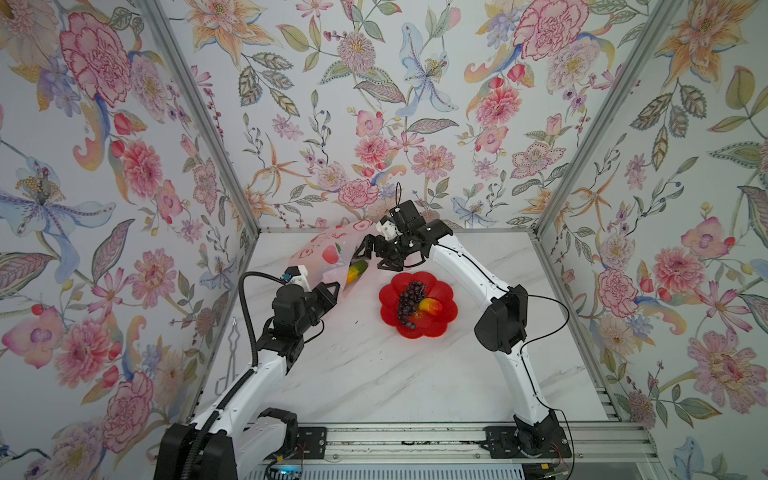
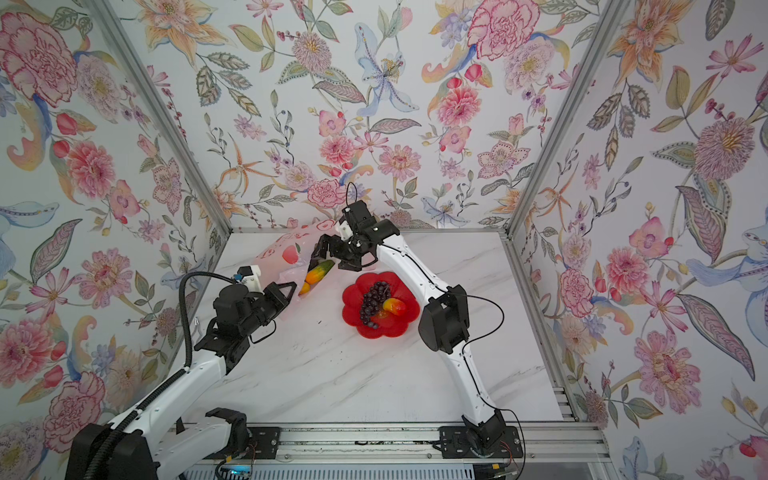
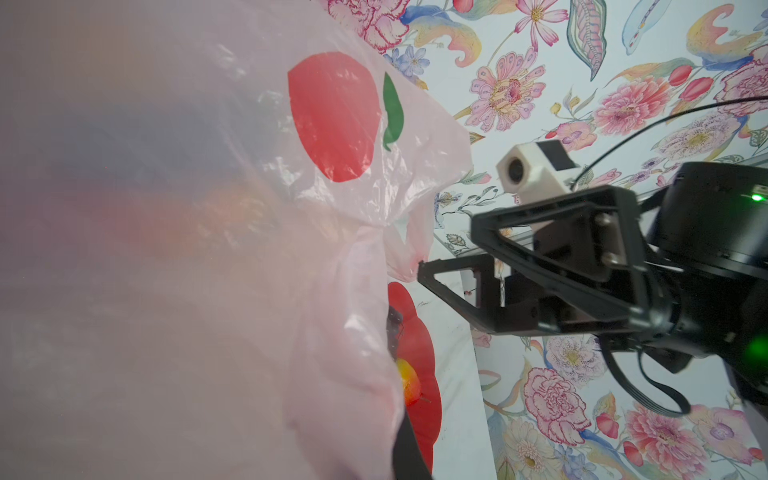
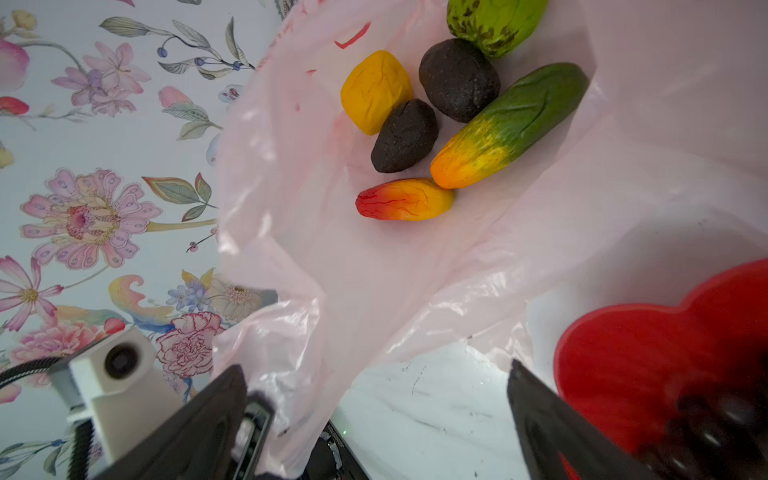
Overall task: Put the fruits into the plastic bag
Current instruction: 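Withdraw the right gripper from the bag back over the plate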
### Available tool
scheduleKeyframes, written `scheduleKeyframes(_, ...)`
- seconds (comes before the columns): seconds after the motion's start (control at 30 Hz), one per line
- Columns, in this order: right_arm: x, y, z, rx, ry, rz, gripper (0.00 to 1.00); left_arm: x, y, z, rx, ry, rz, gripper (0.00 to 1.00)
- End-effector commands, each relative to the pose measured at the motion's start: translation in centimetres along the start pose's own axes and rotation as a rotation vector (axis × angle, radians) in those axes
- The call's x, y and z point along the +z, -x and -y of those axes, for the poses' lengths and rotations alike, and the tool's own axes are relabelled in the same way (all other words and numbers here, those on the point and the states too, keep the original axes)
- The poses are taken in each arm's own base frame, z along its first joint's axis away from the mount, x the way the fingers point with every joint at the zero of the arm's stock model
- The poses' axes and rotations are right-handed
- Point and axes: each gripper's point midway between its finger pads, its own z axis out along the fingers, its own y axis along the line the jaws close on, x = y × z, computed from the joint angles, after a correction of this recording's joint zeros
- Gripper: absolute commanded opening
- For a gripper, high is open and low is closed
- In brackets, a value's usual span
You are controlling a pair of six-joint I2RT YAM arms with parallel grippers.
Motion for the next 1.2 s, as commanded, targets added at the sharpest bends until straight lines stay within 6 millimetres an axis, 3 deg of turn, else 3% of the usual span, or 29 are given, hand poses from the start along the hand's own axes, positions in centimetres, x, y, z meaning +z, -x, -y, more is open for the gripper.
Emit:
scheduleKeyframes(0.0, -4.3, -1.4, 1.6, -0.101, -0.093, -0.018, 0.99, -0.4, 1.7, 1.4, 0.033, -0.024, 0.038, 0.00)
scheduleKeyframes(0.23, -9.3, -5.2, 8.1, -0.217, -0.401, -0.064, 0.99, 0.0, 1.8, 1.3, 0.034, -0.031, 0.029, 0.00)
scheduleKeyframes(0.47, -10.4, -8.7, 15.0, -0.346, -0.700, -0.245, 0.97, -0.4, 1.7, 1.1, 0.027, -0.035, 0.036, 0.00)
scheduleKeyframes(0.67, -9.3, -9.5, 17.8, -0.395, -0.789, -0.344, 0.89, -1.0, 1.7, 0.9, 0.023, -0.027, 0.050, 0.00)
scheduleKeyframes(0.8, -7.3, -10.0, 19.3, -0.381, -0.814, -0.395, 0.83, -1.2, 1.7, 0.6, 0.019, -0.017, 0.056, 0.00)
scheduleKeyframes(0.97, -5.1, -10.5, 20.5, -0.402, -0.848, -0.447, 0.80, -1.3, 1.6, 0.6, 0.018, -0.011, 0.051, 0.00)
scheduleKeyframes(1.17, -4.0, -10.4, 21.7, -0.408, -0.873, -0.473, 0.78, -1.3, 1.5, 0.4, 0.023, 0.000, 0.043, 0.00)
